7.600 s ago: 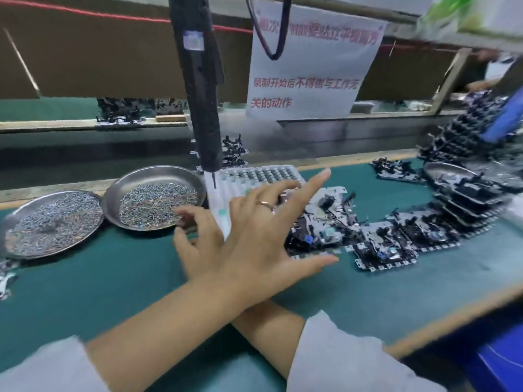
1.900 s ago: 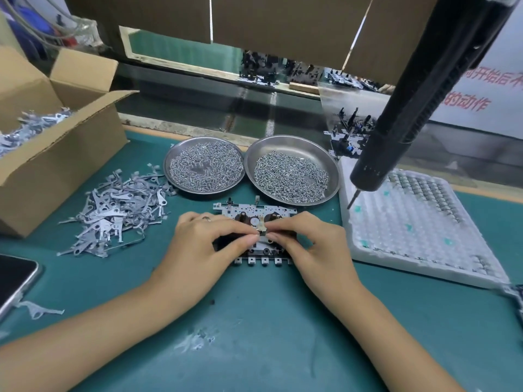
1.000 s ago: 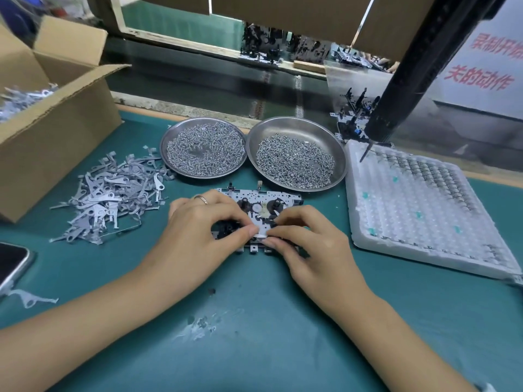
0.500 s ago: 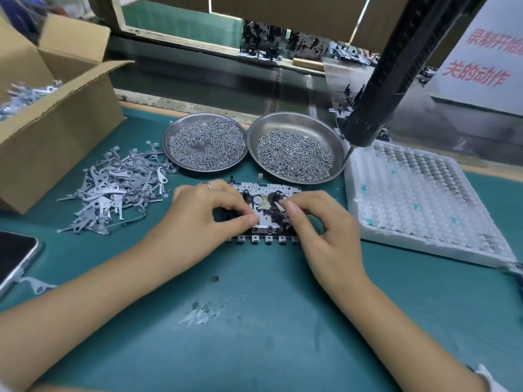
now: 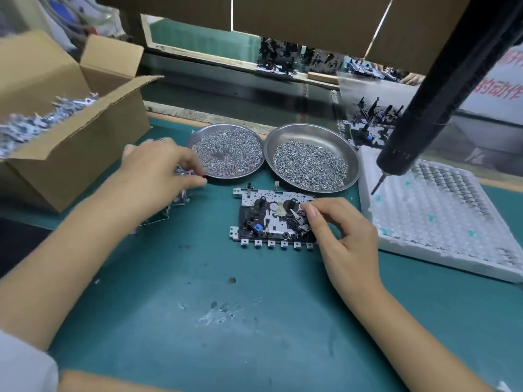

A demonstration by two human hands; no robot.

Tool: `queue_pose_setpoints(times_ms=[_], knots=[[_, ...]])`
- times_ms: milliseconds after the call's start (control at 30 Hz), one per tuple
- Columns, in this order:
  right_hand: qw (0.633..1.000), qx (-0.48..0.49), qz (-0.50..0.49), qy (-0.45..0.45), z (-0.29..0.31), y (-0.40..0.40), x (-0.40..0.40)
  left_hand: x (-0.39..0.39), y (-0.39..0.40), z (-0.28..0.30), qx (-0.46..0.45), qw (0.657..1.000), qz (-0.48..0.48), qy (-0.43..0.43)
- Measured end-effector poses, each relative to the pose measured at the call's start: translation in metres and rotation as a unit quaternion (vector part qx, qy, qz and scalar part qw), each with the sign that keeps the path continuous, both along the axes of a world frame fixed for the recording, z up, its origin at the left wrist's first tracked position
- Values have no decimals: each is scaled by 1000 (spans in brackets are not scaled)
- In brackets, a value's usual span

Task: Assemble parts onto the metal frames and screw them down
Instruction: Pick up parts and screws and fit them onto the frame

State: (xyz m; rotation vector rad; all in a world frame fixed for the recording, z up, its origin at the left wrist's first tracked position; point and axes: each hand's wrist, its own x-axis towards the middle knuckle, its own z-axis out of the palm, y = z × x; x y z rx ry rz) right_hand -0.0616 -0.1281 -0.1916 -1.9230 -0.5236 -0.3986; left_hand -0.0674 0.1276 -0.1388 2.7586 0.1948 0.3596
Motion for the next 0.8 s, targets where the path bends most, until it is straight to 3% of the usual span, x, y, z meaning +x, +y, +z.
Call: queue_pose_setpoints(times_ms=[200, 667, 800], knots=[[1000, -4, 3, -8, 0, 1, 0, 6, 5, -8, 49, 994, 36, 94], [997, 24, -58, -43, 12, -15, 12, 13, 0, -21, 92, 985, 72, 126], [994, -51, -79, -50, 16, -17, 26, 14, 2, -21, 104, 983, 76, 129]])
